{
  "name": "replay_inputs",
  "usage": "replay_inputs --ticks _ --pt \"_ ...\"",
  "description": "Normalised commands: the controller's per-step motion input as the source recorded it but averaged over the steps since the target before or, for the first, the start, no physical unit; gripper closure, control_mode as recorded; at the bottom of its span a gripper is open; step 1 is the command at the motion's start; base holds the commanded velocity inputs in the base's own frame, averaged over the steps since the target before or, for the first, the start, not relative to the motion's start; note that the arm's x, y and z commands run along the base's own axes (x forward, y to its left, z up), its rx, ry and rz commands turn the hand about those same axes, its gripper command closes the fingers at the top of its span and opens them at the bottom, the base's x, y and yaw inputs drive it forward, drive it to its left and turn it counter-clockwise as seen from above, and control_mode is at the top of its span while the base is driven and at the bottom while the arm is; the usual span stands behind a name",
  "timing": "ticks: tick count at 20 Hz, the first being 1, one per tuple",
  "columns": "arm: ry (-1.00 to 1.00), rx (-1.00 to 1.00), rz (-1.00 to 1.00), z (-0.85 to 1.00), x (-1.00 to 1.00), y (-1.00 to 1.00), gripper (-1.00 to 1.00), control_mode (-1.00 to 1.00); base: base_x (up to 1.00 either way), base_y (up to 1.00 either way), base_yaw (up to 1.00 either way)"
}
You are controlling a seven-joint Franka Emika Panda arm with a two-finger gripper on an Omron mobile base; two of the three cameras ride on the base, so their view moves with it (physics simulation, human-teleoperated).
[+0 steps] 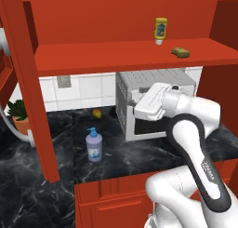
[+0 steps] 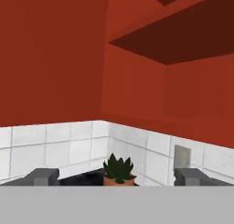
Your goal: Pick the soap dispenser and sponge from the cabinet and place them on the counter.
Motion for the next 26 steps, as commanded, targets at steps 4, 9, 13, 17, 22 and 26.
replay_inputs --ticks 4,9,13,17,22,26 --pt "0.19 0.06 0.0 0.76 -0.58 -0.14 -1.0 -1.0 0.0 0.0 0.0" --pt "0.06 0.01 0.0 0.5 -0.69 -0.08 -1.0 -1.0 0.0 0.0 0.0" --pt "0.07 -0.01 -0.14 0.39 -0.48 0.0 -1.0 -1.0 0.0 0.0 0.0" --pt "0.28 0.0 -0.28 0.4 -0.25 -0.03 -1.0 -1.0 0.0 0.0 0.0" --pt "0.4 0.0 -0.28 0.5 -0.15 -0.2 -1.0 -1.0 0.0 0.0 0.0" --pt "0.19 -0.01 -0.19 0.32 -0.35 -0.57 -1.0 -1.0 0.0 0.0 0.0"
